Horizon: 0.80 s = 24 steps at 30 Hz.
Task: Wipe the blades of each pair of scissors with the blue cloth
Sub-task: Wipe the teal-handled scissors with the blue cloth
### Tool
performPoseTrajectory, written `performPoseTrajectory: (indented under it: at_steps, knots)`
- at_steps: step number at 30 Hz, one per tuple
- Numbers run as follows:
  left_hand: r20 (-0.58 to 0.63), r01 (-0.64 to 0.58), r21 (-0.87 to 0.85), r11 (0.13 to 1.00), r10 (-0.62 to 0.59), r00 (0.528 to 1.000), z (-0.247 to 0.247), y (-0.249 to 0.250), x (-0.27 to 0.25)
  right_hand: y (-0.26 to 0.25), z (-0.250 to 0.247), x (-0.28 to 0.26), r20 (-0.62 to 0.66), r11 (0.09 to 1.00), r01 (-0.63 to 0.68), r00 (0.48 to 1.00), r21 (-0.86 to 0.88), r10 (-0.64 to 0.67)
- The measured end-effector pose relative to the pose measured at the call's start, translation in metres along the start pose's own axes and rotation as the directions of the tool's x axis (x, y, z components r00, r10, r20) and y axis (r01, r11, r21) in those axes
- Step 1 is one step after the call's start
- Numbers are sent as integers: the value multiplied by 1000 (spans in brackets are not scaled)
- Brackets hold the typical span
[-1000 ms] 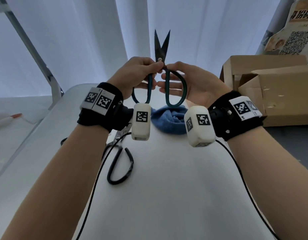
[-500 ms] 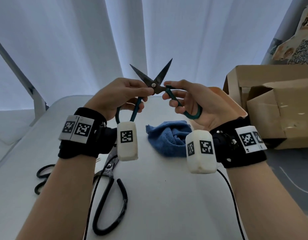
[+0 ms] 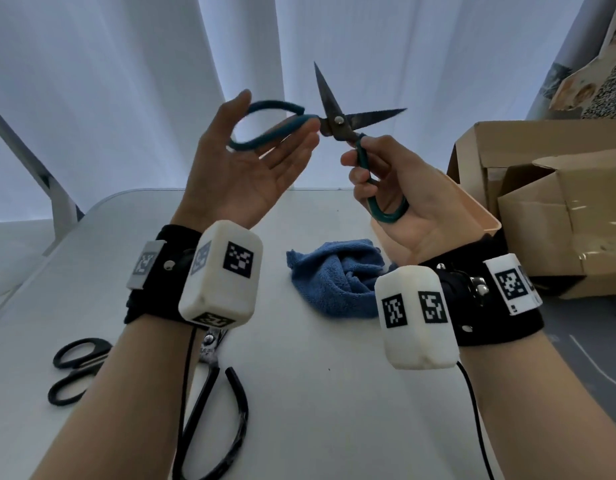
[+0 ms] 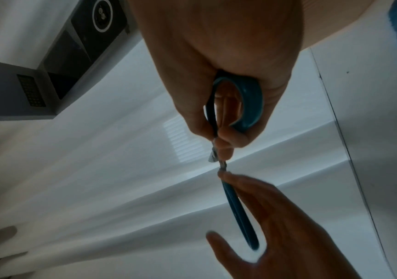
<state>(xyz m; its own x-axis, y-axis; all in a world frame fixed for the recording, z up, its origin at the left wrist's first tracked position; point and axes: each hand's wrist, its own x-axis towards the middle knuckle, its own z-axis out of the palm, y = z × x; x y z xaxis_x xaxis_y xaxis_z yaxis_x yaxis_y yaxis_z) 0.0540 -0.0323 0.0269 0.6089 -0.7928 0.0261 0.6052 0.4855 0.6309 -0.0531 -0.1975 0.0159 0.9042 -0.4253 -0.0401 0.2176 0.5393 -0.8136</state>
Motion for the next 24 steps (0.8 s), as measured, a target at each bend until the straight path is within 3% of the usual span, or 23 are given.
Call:
performPoseTrajectory:
  at_steps: [3,9,15,20,22,24]
  knots:
    - [-52,-100,172,980,111,992,5,-9,9,3,6,-2,-25,999,20,999,-38,-21]
    - [-111,-90,506,858,168,980,10,-19,12,6,15,-7,26,986,17,1000,-163,-12]
    - [-180,-119,497,859,236,955,14,-18,10,-4,23,-15,134,934,32,991,-355,17]
    - [-224,-191,466,864,324,919,14,-4,5,-17,12,-19,143,876,-49,981,-480,133]
    - [-240,-217,466,858,359,902,12,6,3,-20,8,-20,125,816,-65,978,-574,166]
    - [-254,-223,482,847,379,890,9,16,1,-18,5,-20,92,691,-75,975,-719,201]
